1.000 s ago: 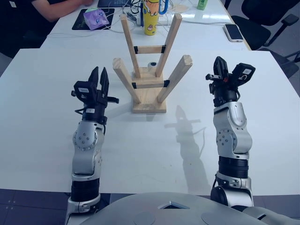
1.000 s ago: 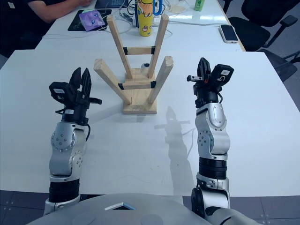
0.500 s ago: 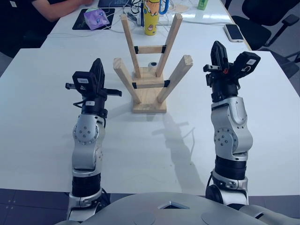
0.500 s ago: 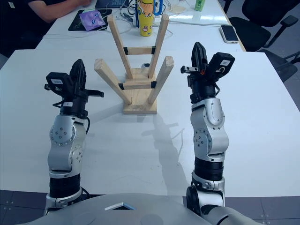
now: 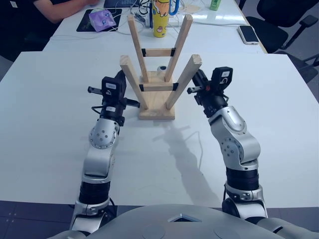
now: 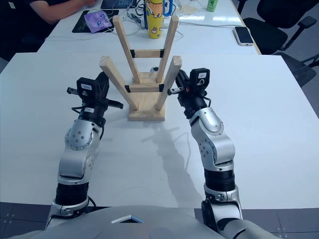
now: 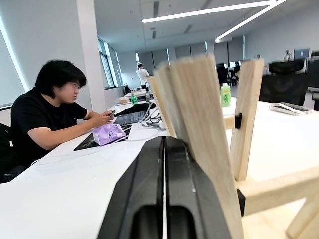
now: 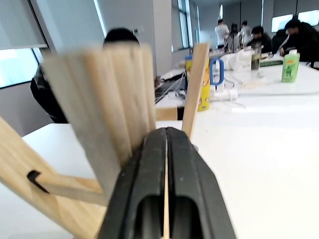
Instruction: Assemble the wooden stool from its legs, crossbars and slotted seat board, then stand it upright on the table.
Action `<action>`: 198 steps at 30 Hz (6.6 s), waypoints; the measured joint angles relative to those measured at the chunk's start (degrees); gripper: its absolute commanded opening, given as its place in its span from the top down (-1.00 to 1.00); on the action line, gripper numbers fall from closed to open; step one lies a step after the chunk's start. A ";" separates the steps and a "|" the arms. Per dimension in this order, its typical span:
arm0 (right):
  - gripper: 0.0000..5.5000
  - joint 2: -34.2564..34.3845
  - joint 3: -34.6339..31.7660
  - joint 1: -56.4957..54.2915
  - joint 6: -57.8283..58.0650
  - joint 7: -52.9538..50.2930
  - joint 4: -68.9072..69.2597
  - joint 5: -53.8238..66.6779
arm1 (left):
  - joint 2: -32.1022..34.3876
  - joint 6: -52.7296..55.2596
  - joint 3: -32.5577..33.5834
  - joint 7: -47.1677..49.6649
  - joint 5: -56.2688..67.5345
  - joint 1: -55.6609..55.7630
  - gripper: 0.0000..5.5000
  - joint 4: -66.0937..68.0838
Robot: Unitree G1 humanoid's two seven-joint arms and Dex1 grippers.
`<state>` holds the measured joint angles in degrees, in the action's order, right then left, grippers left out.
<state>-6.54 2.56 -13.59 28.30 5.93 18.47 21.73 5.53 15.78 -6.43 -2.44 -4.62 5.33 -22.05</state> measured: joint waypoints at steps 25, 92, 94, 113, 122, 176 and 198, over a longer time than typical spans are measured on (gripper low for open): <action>1.00 -10.52 -0.17 -23.02 -22.77 46.19 -50.81 -3.63 | 26.69 -7.15 -11.19 -39.99 -1.58 -1.73 0.99 17.75; 1.00 -11.90 -0.40 14.87 1.78 22.91 -11.06 -10.96 | 16.74 16.87 -3.28 -21.35 5.47 -9.86 0.99 5.70; 1.00 -11.98 -1.15 15.28 7.06 22.57 -7.73 -9.67 | 16.72 20.04 -2.43 -21.35 7.84 -10.27 0.99 3.84; 1.00 -10.40 -13.09 15.18 35.69 20.97 9.42 3.10 | 12.82 35.47 9.50 -21.31 21.02 -8.31 0.99 -9.38; 1.00 -8.63 -21.77 9.87 44.77 20.07 15.26 12.49 | 13.93 40.65 14.97 -21.32 25.19 -4.08 0.99 -11.66; 0.29 -25.55 2.59 -18.60 -28.72 82.78 -58.56 -5.65 | 33.21 -23.69 -2.10 -70.21 15.71 11.36 0.26 36.15; 0.45 -55.36 7.18 -19.36 36.66 85.81 -22.93 33.17 | 46.38 45.09 9.01 -77.46 59.70 18.10 0.51 15.47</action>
<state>-61.91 9.74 -32.95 64.96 91.74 -4.46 54.90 51.91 60.87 2.59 -79.90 55.08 23.43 -6.58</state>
